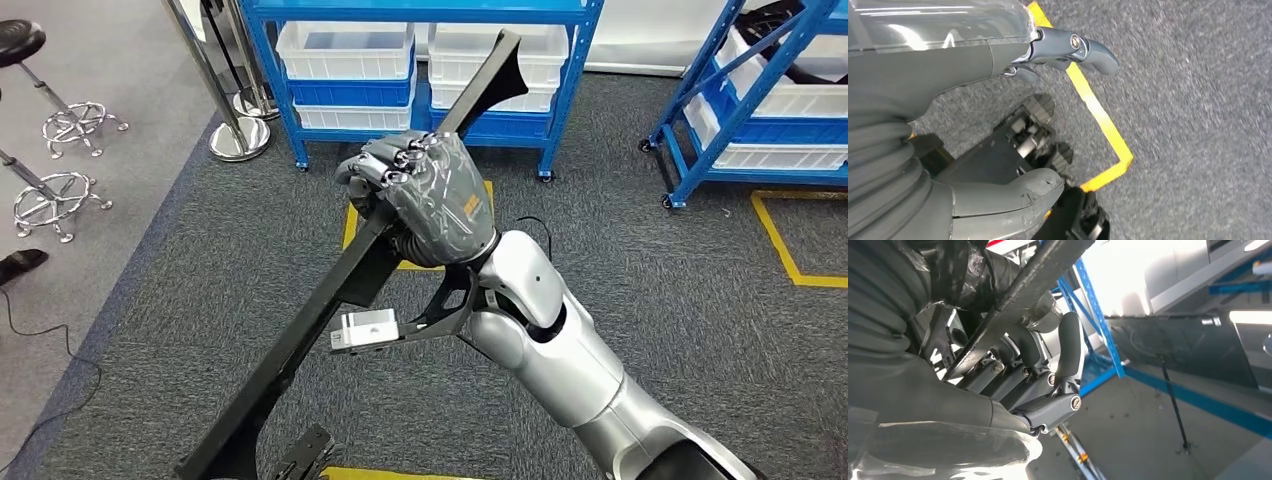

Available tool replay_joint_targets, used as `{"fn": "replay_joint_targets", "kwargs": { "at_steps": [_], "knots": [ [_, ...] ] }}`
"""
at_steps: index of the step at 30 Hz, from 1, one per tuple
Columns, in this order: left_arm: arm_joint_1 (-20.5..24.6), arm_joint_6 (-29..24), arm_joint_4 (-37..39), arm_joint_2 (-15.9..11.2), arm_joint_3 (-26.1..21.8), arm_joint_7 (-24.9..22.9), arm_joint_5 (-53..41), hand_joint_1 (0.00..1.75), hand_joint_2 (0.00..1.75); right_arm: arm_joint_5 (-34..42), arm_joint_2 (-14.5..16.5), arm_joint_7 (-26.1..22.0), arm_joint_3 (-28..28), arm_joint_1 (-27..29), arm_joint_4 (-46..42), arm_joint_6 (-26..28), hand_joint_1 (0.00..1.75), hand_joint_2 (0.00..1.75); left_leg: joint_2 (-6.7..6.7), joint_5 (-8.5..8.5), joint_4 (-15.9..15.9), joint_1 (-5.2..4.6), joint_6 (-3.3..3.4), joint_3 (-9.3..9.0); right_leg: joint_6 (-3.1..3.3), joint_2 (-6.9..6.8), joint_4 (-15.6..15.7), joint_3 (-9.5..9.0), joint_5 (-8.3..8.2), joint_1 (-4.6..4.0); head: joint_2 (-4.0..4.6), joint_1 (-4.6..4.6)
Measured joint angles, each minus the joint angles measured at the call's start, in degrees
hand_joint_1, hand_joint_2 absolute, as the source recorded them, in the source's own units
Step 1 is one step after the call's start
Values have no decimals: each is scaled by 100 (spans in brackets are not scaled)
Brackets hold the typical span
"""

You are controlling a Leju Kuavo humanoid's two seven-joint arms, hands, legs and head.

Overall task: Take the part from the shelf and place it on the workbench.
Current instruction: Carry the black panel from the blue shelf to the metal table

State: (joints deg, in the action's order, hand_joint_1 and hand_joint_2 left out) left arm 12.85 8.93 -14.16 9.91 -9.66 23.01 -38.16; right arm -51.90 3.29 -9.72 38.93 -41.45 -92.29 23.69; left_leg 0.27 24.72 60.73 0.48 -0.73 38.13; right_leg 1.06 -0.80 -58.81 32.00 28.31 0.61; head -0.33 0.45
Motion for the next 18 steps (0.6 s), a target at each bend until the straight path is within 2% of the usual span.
{"fn": "replay_joint_targets", "kwargs": {
  "at_steps": [3, 4, 5, 6, 7, 9, 10, 11, 12, 13, 14, 15, 17, 18],
  "knots": [
    [-12, -8, 0, -3, 0, 15, 10, 0, 175, -49, -21, 1, 7, 19, -28, 30, 175, 175, 0, 594, 1010, 14, -59, 388, 85, -94, 4, 83, -64, -17, 0, 1],
    [-20, -8, 0, -5, 0, 17, 14, 0, 175, -63, -29, 2, 9, 36, -28, 36, 175, 175, 2, 686, 1267, 15, -67, 463, 95, -130, 3, 109, -79, -30, 0, 1],
    [-26, -8, 0, -7, 0, 20, 18, 0, 175, -74, -38, 2, 10, 53, -28, 40, 175, 175, 4, 672, 1329, 14, -64, 440, 98, -170, -1, 130, -91, -42, 0, 1],
    [-30, -8, 0, -9, 0, 22, 19, 0, 175, -82, -44, 3, 10, 66, -29, 47, 175, 175, 13, 570, 1188, 10, -50, 313, 98, -212, -6, 143, -98, -52, 0, 1],
    [-30, -8, 0, -11, 0, 25, 20, 0, 175, -85, -46, 4, 10, 71, -35, 54, 175, 175, 48, 411, 858, 1, -21, 88, 97, -258, -11, 147, -102, -63, 0, 1],
    [-8, -11, 0, -16, 0, 28, 22, 0, 175, -93, -49, 9, 9, 64, -57, 68, 175, 175, 247, 202, 104, -60, 67, -376, 86, -354, -16, 147, -104, -85, 0, 0],
    [7, -15, 0, -19, 0, 29, 23, 0, 175, -102, -51, 13, 8, 59, -67, 74, 175, 175, 336, 163, -143, -97, 114, -513, 71, -406, -16, 147, -109, -93, 0, -1],
    [20, -19, 0, -21, 0, 29, 23, 0, 175, -111, -54, 17, 6, 54, -73, 77, 175, 175, 379, 168, -264, -131, 149, -564, 51, -462, -14, 150, -116, -96, 0, -1],
    [26, -23, 0, -25, 0, 29, 23, 0, 175, -121, -57, 20, 5, 51, -74, 79, 175, 175, 346, 154, -306, -151, 180, -566, 27, -523, -7, 149, -127, -98, 0, 0],
    [24, -26, 0, -28, 1, 28, 23, 0, 175, -133, -58, 22, 4, 46, -73, 80, 175, 175, 286, 120, -356, -129, 212, -569, 2, -556, -9, 149, -119, -98, 0, -1],
    [23, -27, 0, -31, 1, 28, 24, 0, 175, -142, -60, 24, 3, 41, -73, 80, 175, 175, 220, 82, -411, -109, 236, -580, -27, -500, -38, 160, -89, -91, 0, -2],
    [27, -28, 0, -33, 2, 28, 25, 0, 175, -150, -62, 24, 1, 31, -72, 83, 175, 175, 165, 39, -462, -85, 268, -589, -55, -375, -150, 209, -4, -80, 0, -5],
    [47, -28, 0, -28, 4, 29, 30, 0, 175, -155, -74, 27, -8, 24, -69, 88, 175, 175, 47, -17, -510, -57, 306, -577, -112, -54, -720, 473, 318, -42, 0, -7],
    [51, -28, 0, -24, 5, 28, 30, 0, 175, -156, -83, 28, -11, 29, -65, 90, 175, 175, -15, -29, -504, -52, 319, -556, -136, 29, -1101, 657, 489, -25, 0, -8]
  ]
}}
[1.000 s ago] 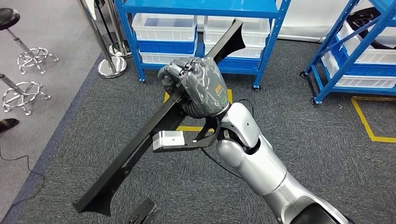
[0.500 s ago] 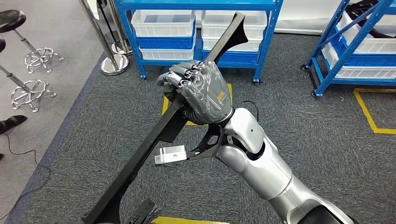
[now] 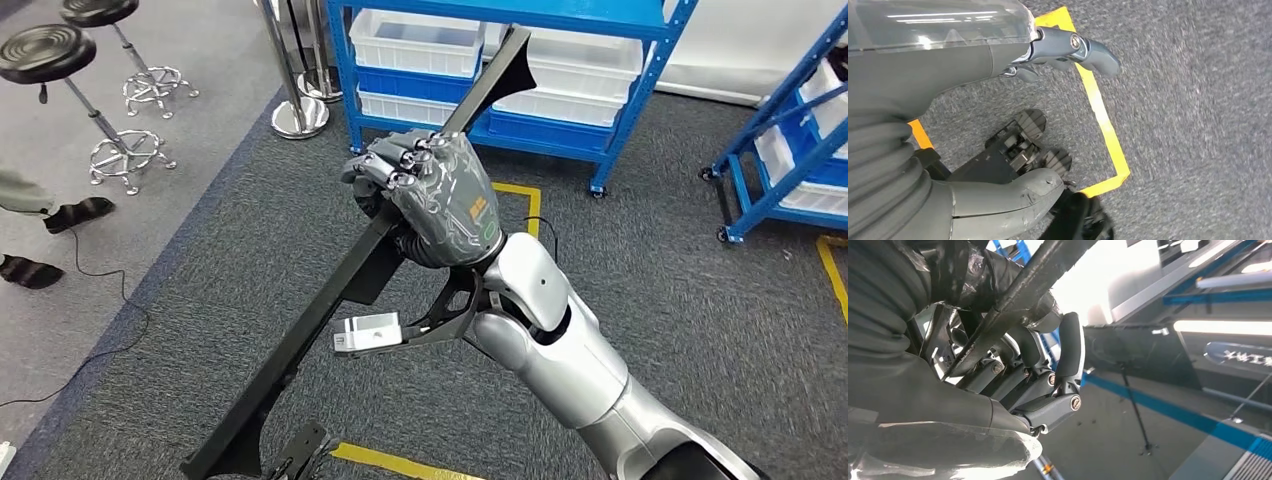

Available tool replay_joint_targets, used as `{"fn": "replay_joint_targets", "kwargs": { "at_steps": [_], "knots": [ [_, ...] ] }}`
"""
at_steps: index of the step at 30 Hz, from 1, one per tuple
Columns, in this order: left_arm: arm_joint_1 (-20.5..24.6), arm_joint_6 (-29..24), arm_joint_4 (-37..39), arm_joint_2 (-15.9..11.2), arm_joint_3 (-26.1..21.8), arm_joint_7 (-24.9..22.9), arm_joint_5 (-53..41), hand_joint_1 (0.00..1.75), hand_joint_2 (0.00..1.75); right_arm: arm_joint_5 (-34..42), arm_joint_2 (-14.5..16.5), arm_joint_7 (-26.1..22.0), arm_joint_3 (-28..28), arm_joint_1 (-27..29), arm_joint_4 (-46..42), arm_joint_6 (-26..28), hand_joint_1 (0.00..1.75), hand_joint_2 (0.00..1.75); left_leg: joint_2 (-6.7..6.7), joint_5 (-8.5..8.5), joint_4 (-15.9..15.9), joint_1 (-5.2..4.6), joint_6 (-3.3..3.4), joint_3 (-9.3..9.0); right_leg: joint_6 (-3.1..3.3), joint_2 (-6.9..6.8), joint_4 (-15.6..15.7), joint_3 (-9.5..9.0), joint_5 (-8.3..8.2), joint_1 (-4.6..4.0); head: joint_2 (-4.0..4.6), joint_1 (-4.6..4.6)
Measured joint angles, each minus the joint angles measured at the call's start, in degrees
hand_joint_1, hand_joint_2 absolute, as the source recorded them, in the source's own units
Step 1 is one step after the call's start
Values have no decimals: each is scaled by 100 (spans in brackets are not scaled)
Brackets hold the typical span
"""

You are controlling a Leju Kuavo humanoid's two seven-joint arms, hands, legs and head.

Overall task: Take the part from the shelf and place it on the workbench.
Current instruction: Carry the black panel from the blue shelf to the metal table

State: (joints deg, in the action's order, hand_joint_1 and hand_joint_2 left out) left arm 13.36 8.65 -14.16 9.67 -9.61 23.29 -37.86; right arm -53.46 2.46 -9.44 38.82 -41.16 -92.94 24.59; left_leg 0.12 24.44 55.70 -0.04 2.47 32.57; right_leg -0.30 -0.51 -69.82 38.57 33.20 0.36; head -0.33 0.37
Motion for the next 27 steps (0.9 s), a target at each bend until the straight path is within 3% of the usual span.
{"fn": "replay_joint_targets", "kwargs": {
  "at_steps": [1, 2, 4, 6, 8, 10, 11, 13, 15, 17, 18, 19, 21, 23, 25, 26, 27],
  "knots": [
    [-4, 1, 0, 3, 1, -1, 1, 0, 175, -2, -9, 2, -2, 11, 5, 0, 175, 175, -72, -6, 13, 5, 1, 21, -26, 32, -303, 149, 94, 18, 0, 1],
    [-11, 1, 0, 5, 2, -2, 0, 0, 175, -5, -17, 2, -2, 20, 9, 0, 175, 175, -146, -8, 37, 12, -4, 41, -52, 42, -433, 216, 82, 39, 0, 1],
    [-18, 1, 0, 8, 2, -3, 0, 0, 175, -19, -27, 2, -2, 20, 12, 1, 175, 175, -302, 13, 125, 41, -44, 81, -99, 75, -48, 28, -250, 93, 0, 2],
    [-7, 2, 0, 12, 3, -5, 1, 0, 175, -30, -32, 2, -3, 14, 12, 4, 175, 175, -445, 64, 264, 70, -123, 154, -134, 286, 609, -298, -518, 149, 0, 1],
    [2, 4, 0, 15, 5, -10, 3, 0, 175, -33, -39, 7, -7, 20, 13, 11, 175, 175, -562, 76, 359, 88, -208, 266, -113, 458, 860, -397, -522, 157, 0, 3],
    [-18, 5, 0, 15, 6, -15, 4, 0, 175, -37, -45, 11, -11, 21, 13, 15, 175, 175, -660, 45, 366, 113, -282, 344, -36, 394, 868, -369, -524, 140, 0, 6],
    [-33, 6, 0, 14, 6, -16, 5, 0, 175, -38, -45, 11, -13, 17, 14, 15, 175, 175, -628, 57, 387, 116, -310, 371, 2, 337, 882, -370, -537, 140, 0, 6],
    [-33, 9, 0, 10, 7, -17, 7, 0, 175, -39, -43, 11, -14, 8, 13, 16, 175, 175, -406, 231, 683, 108, -353, 520, 66, 206, 920, -380, -561, 145, 0, 13],
    [-16, 11, 0, 10, 8, -23, 9, 0, 175, -46, -45, 15, -15, 20, 14, 17, 175, 175, -157, 554, 1370, 103, -381, 842, 104, 54, 926, -384, -557, 114, 0, 19],
    [-22, 11, 0, 10, 9, -34, 10, 0, 175, -75, -51, 27, -15, 40, 19, 19, 175, 175, -81, 701, 1896, 106, -389, 1094, 124, -103, 925, -384, -546, 87, 0, 19],
    [-31, 9, 0, 9, 10, -41, 9, 0, 175, -93, -52, 34, -16, 46, 22, 22, 175, 175, -65, 624, 1880, 105, -381, 1087, 129, -173, 925, -386, -541, 79, 0, 19],
    [-37, 6, 0, 8, 10, -46, 7, 0, 175, -110, -54, 43, -17, 47, 24, 25, 175, 175, -37, 459, 1657, 102, -366, 976, 131, -237, 924, -392, -534, 74, 0, 20],
    [-28, 1, 0, 6, 14, -50, 2, 0, 175, -127, -55, 51, -23, 38, 24, 32, 175, 175, 197, 107, 904, 52, -311, 596, 120, -357, 927, -410, -518, 53, 0, 20],
    [-2, -1, 0, 6, 23, -50, -3, 0, 175, -133, -60, 56, -37, 31, 24, 39, 175, 175, 419, 5, 425, -28, -242, 370, 85, -470, 939, -420, -512, 22, 0, 19],
    [0, -8, 0, 2, 31, -54, -6, 0, 175, -141, -66, 58, -46, 33, 23, 45, 175, 175, 368, 24, 341, -62, -185, 357, 41, -597, 968, -443, -514, 4, 0, 18],
    [-11, -11, 0, 0, 33, -59, -6, 0, 175, -153, -68, 59, -46, 35, 21, 47, 175, 175, 301, 3, 308, -46, -154, 343, 12, -603, 967, -461, -494, 9, 0, 17],
    [-15, -14, 0, -4, 35, -69, -8, 0, 175, -167, -69, 60, -48, 32, 17, 52, 175, 175, 229, -20, 269, -28, -116, 321, -15, -517, 910, -451, -438, 17, 0, 17]
  ]
}}
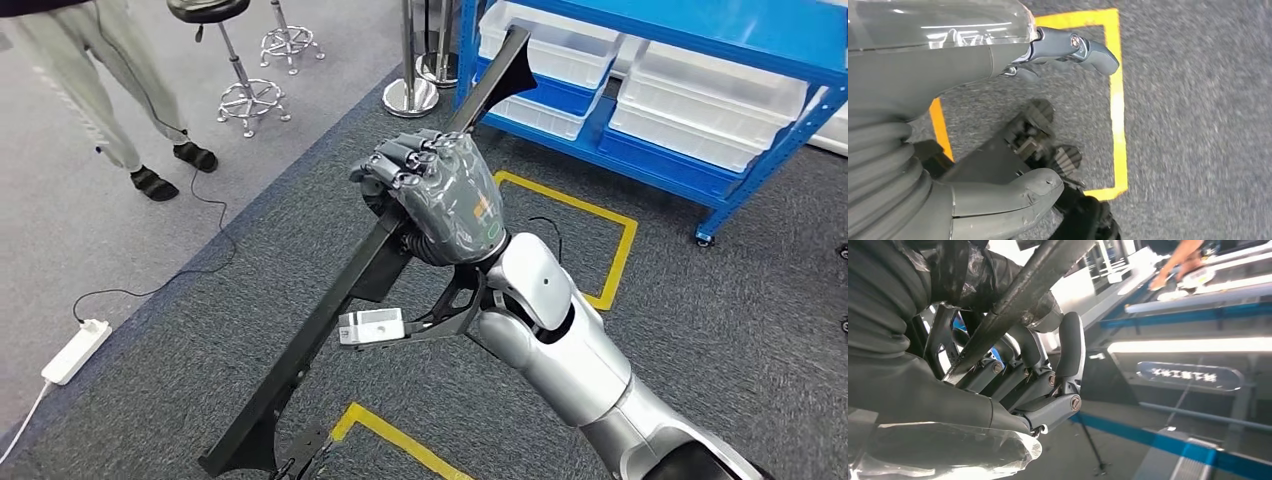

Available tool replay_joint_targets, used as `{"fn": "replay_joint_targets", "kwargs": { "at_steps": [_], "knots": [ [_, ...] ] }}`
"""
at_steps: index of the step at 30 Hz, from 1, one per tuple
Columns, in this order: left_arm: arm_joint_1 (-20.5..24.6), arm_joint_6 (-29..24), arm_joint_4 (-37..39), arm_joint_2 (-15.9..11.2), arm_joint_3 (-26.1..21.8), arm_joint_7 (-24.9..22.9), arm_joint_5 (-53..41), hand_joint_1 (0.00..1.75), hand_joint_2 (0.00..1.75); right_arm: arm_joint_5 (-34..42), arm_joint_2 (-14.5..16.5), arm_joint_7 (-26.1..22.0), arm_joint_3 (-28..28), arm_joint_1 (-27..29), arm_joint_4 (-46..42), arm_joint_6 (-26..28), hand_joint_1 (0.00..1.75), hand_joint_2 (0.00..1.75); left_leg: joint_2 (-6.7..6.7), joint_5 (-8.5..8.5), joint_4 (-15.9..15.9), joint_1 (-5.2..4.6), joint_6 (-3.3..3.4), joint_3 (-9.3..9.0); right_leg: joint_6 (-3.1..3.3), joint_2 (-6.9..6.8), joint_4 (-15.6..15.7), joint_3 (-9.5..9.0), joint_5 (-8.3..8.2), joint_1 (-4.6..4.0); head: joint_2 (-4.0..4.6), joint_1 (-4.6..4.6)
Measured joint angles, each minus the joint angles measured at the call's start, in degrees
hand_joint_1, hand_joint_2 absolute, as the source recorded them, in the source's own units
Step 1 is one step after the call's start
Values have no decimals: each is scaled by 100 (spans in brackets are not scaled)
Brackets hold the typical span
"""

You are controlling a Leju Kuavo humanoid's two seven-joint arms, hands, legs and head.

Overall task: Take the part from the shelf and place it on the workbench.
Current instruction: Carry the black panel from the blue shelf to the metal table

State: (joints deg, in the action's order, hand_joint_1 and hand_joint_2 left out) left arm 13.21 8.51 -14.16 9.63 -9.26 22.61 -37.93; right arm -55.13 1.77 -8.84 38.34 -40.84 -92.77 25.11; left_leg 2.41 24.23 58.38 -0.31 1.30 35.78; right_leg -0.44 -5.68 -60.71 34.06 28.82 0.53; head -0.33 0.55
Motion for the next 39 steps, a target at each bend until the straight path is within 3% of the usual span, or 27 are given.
{"fn": "replay_joint_targets", "kwargs": {
  "at_steps": [1, 3, 5, 6, 8, 9, 10, 12, 14, 16, 18, 20, 21, 22, 23, 25, 27, 29, 30, 32, 34, 35, 36, 37, 39],
  "knots": [
    [7, -1, 0, -3, 3, -14, -2, 0, 175, -17, -2, 1, -2, -5, -4, 8, 175, 175, -64, -25, -39, 20, 40, -22, -20, 143, -157, 64, 105, 9, 0, -2],
    [37, -14, 0, -6, 9, -48, -6, 0, 175, -41, -9, 4, -13, 0, -5, 26, 175, 175, -201, -54, -66, 36, 90, -33, -34, 461, -795, 380, 424, 21, 0, -4],
    [50, -52, 0, -13, 12, -74, -13, 0, 175, -53, -20, 8, -21, 30, 6, 32, 175, 175, -356, -58, -52, 32, 100, -26, -37, 550, -1395, 706, 595, 21, 0, -6],
    [48, -75, 0, -20, 12, -81, -17, 0, 175, -57, -23, 8, -22, 41, 13, 33, 175, 175, -438, -57, -38, 32, 99, -23, -37, 560, -1439, 747, 527, 23, 0, -5],
    [49, -110, 0, -34, 12, -86, -24, 0, 175, -63, -24, 8, -22, 44, 21, 36, 175, 175, -605, -47, 7, 41, 83, -17, -29, 615, -927, 525, 139, 38, 0, -5],
    [55, -117, 0, -39, 12, -85, -22, 0, 175, -65, -24, 8, -22, 40, 23, 39, 175, 175, -679, -38, 34, 42, 63, -4, -21, 729, -565, 355, -24, 52, 0, -5],
    [64, -120, 0, -44, 12, -85, -15, 0, 175, -68, -23, 7, -23, 38, 22, 44, 175, 175, -747, -30, 68, 44, 37, 23, -11, 841, -270, 222, -128, 68, 0, -3],
    [78, -107, 0, -60, 10, -75, 11, 0, 175, -96, -22, 22, -23, 38, 22, 53, 175, 175, -858, -39, 97, 55, -35, 88, 20, 975, -37, 130, -149, 68, 0, -2],
    [78, -82, 1, -90, 10, -72, 39, 0, 175, -150, -10, 58, -23, 24, 22, 55, 175, 175, -928, -56, 91, 78, -106, 132, 77, 869, -1, 123, -170, 61, 0, -4],
    [78, -54, 2, -121, 11, -86, 48, 0, 175, -196, 24, 113, -22, -9, 11, 52, 175, 175, -735, 64, 273, 71, -166, 228, 142, 739, 46, 97, -192, 81, 0, 10],
    [89, -25, 2, -135, 12, -102, 26, 0, 175, -225, 47, 157, -22, -22, -12, 50, 175, 175, -436, 371, 855, 73, -222, 501, 180, 598, 70, 81, -192, 82, 0, 24],
    [79, 1, 2, -144, 12, -116, -10, 0, 175, -245, 48, 173, -22, 3, -25, 51, 175, 175, -322, 601, 1480, 100, -263, 809, 193, 443, 69, 79, -177, 72, 0, 25],
    [64, 10, 3, -151, 12, -124, -21, 0, 175, -253, 48, 177, -22, 19, -25, 52, 175, 175, -299, 580, 1566, 107, -272, 854, 194, 367, 68, 77, -168, 71, 0, 25],
    [50, 21, 3, -159, 12, -130, -28, 0, 175, -257, 48, 183, -22, 31, -26, 53, 175, 175, -277, 465, 1443, 110, -273, 791, 189, 296, 67, 70, -158, 72, 0, 26],
    [40, 36, 3, -167, 12, -132, -31, 0, 175, -261, 48, 189, -22, 35, -31, 54, 175, 175, -234, 275, 1119, 109, -262, 621, 180, 229, 67, 57, -146, 72, 0, 26],
    [41, 78, 2, -181, 13, -134, -30, 0, 175, -266, 48, 197, -23, 34, -49, 58, 175, 175, -21, 2, 373, 61, -212, 233, 146, 108, 69, 22, -116, 55, 0, 25],
    [38, 130, 3, -192, 14, -139, -25, 0, 175, -277, 48, 200, -23, 34, -64, 61, 175, 175, 103, -41, 49, -3, -135, 75, 97, -4, 84, -9, -93, 26, 0, 24],
    [0, 179, 4, -199, 14, -154, -24, 0, 175, -293, 56, 200, -22, 34, -69, 60, 175, 175, -13, -47, 11, -13, -57, 52, 33, -124, 117, -52, -71, 8, 0, 23],
    [-28, 204, 5, -202, 15, -165, -29, 0, 175, -302, 63, 200, -22, 32, -70, 60, 175, 175, -81, -59, -25, -2, -26, 20, 1, -106, 103, -76, -36, 15, 0, 22],
    [-62, 256, 8, -203, 21, -199, -45, 0, 175, -317, 80, 195, -22, 22, -83, 64, 175, 175, -201, -85, -94, 33, 43, -47, -36, 137, -204, 30, 169, 26, 0, 17],
    [-82, 295, 10, -193, 42, -244, -65, 0, 175, -331, 83, 191, -22, 35, -91, 69, 175, 175, -325, -88, -102, 38, 85, -57, -33, 446, -911, 386, 484, 33, 0, 13],
    [-101, 297, 11, -189, 53, -265, -77, 0, 175, -338, 81, 192, -22, 56, -90, 68, 175, 175, -401, -84, -94, 35, 99, -56, -30, 513, -1234, 576, 576, 29, 0, 13],
    [-128, 285, 12, -181, 61, -285, -88, 0, 175, -344, 79, 193, -21, 80, -86, 68, 175, 175, -479, -79, -82, 31, 104, -55, -25, 544, -1396, 695, 565, 26, 0, 13],
    [-162, 252, 13, -170, 64, -302, -97, 0, 175, -351, 79, 193, -21, 98, -84, 68, 175, 175, -560, -71, -64, 29, 105, -53, -14, 563, -1345, 712, 443, 24, 0, 14],
    [-231, 151, 13, -121, 65, -321, -107, 0, 175, -358, 78, 192, -20, 113, -84, 68, 175, 175, -714, -47, -19, 34, 91, -48, 24, 695, -712, 477, 9, 26, 0, 14]
  ]
}}
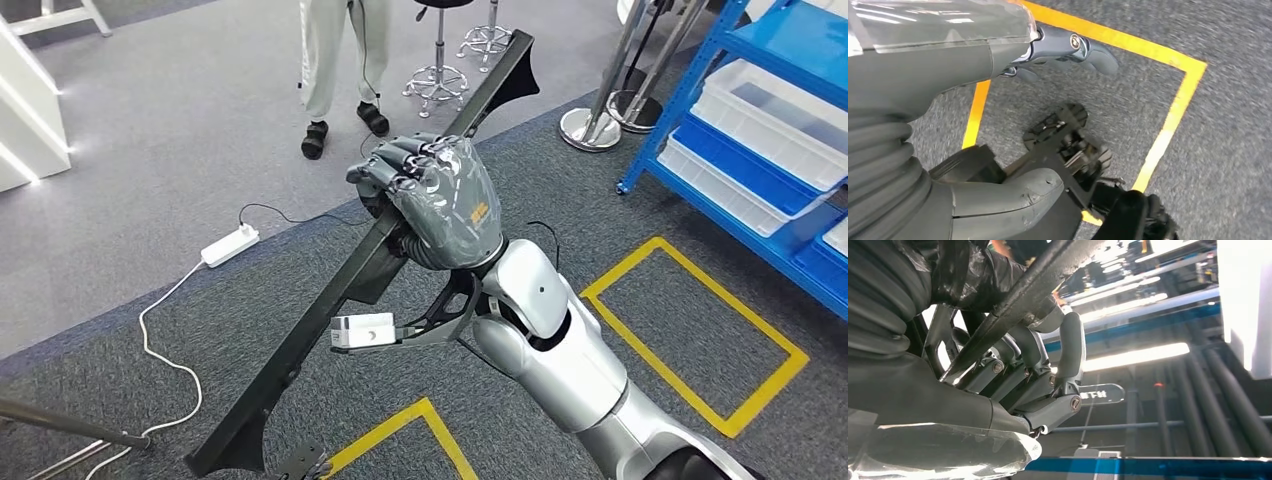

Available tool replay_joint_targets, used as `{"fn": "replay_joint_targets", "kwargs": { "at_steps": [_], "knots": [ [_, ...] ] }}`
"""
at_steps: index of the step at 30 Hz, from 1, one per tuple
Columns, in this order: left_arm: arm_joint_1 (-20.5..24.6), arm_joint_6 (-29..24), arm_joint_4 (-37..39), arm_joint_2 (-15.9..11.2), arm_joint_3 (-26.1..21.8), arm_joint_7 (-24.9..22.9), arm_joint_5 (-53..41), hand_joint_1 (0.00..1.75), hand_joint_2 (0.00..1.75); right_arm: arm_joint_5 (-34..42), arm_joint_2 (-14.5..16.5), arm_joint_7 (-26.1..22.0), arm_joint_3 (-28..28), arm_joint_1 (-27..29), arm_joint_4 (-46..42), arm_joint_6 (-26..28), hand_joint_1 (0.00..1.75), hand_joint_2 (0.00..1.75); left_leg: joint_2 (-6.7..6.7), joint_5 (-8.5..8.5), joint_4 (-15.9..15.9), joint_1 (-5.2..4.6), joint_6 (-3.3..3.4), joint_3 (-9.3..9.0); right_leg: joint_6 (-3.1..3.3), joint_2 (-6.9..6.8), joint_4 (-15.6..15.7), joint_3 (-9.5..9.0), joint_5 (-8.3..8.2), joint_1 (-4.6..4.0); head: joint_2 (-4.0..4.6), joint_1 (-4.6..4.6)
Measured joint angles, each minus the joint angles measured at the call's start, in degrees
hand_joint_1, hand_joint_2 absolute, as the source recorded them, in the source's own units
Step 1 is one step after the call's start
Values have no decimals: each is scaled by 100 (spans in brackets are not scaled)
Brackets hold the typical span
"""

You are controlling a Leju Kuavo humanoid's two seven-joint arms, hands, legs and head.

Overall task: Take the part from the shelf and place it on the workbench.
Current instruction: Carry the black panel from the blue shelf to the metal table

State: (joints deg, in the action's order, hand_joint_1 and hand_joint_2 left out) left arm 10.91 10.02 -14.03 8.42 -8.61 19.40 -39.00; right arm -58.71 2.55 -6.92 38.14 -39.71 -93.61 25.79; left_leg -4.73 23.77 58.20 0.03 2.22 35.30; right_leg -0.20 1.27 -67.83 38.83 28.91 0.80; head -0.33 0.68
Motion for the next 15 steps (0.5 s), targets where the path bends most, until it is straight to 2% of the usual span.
{"fn": "replay_joint_targets", "kwargs": {
  "at_steps": [1, 2, 3, 4, 5, 6, 8, 9, 10, 11, 12, 13, 14, 15],
  "knots": [
    [-22, -47, 0, 33, 0, -4, -1, 0, 175, -2, 0, -1, -1, 3, -2, 0, 175, 175, -71, 15, 33, -4, -18, 19, 22, 151, 355, -146, -159, 11, 0, 1],
    [-38, -78, 1, 64, 0, -8, -2, 0, 175, -2, -1, -2, -1, 6, -3, 0, 175, 175, -135, 23, 55, 3, -41, 46, 35, 271, 603, -250, -249, 17, 0, -1],
    [-53, -99, 1, 91, 0, -13, -3, 0, 175, -2, -3, -3, -2, 11, -4, 0, 175, 175, -196, 26, 70, 20, -71, 77, 44, 358, 732, -301, -269, 11, 0, -1],
    [-67, -111, 2, 106, 1, -21, -5, 0, 175, -2, -3, -3, -2, 17, -4, 0, 175, 175, -259, 21, 72, 31, -110, 103, 51, 362, 757, -315, -256, 4, 0, -2],
    [-84, -119, 3, 114, 1, -30, -8, 0, 175, -2, -3, -4, -2, 20, -5, 0, 175, 175, -317, 13, 62, 44, -147, 121, 64, 293, 776, -328, -262, 7, 0, -4],
    [-103, -128, 4, 119, 2, -39, -10, 0, 175, -2, -1, -5, -1, 24, -5, 0, 175, 175, -284, 22, 76, 40, -182, 130, 85, 225, 806, -352, -268, 15, 0, -3],
    [-115, -134, 5, 122, 2, -54, -12, 0, 175, -2, 6, -7, 0, 21, -10, 4, 175, 175, 2, 170, 324, 18, -246, 246, 138, 65, 860, -408, -273, 53, 0, 19],
    [-110, -129, 5, 124, 2, -60, -11, 0, 175, -2, 8, -7, 0, 22, -12, 7, 175, 175, 196, 314, 607, 26, -278, 380, 157, -21, 869, -427, -266, 51, 0, 30],
    [-99, -112, 5, 125, 2, -67, -11, 0, 175, -2, 9, -7, 0, 28, -14, 10, 175, 175, 321, 479, 968, 43, -310, 569, 172, -106, 869, -436, -254, 49, 0, 40],
    [-92, -86, 5, 126, 2, -75, -11, 0, 175, -2, 9, -7, 0, 40, -14, 12, 175, 175, 381, 600, 1310, 65, -340, 754, 175, -194, 867, -442, -242, 47, 0, 41],
    [-93, -58, 5, 128, 2, -85, -14, 0, 175, -2, 9, -6, 0, 55, -13, 13, 175, 175, 413, 636, 1524, 85, -365, 877, 172, -282, 865, -450, -228, 48, 0, 41],
    [-98, -29, 6, 130, 2, -96, -16, 0, 175, -2, 9, -5, 0, 67, -11, 15, 175, 175, 435, 566, 1532, 101, -383, 894, 165, -366, 863, -462, -211, 51, 0, 41],
    [-105, -11, 7, 131, 2, -104, -19, 0, 175, -2, 9, -5, 0, 75, -11, 16, 175, 175, 466, 400, 1314, 113, -391, 790, 153, -443, 862, -482, -192, 54, 0, 41],
    [-109, 1, 7, 132, 2, -111, -21, 0, 175, -2, 9, -4, 0, 78, -11, 19, 175, 175, 543, 187, 930, 118, -388, 591, 136, -513, 861, -510, -170, 55, 0, 41]
  ]
}}
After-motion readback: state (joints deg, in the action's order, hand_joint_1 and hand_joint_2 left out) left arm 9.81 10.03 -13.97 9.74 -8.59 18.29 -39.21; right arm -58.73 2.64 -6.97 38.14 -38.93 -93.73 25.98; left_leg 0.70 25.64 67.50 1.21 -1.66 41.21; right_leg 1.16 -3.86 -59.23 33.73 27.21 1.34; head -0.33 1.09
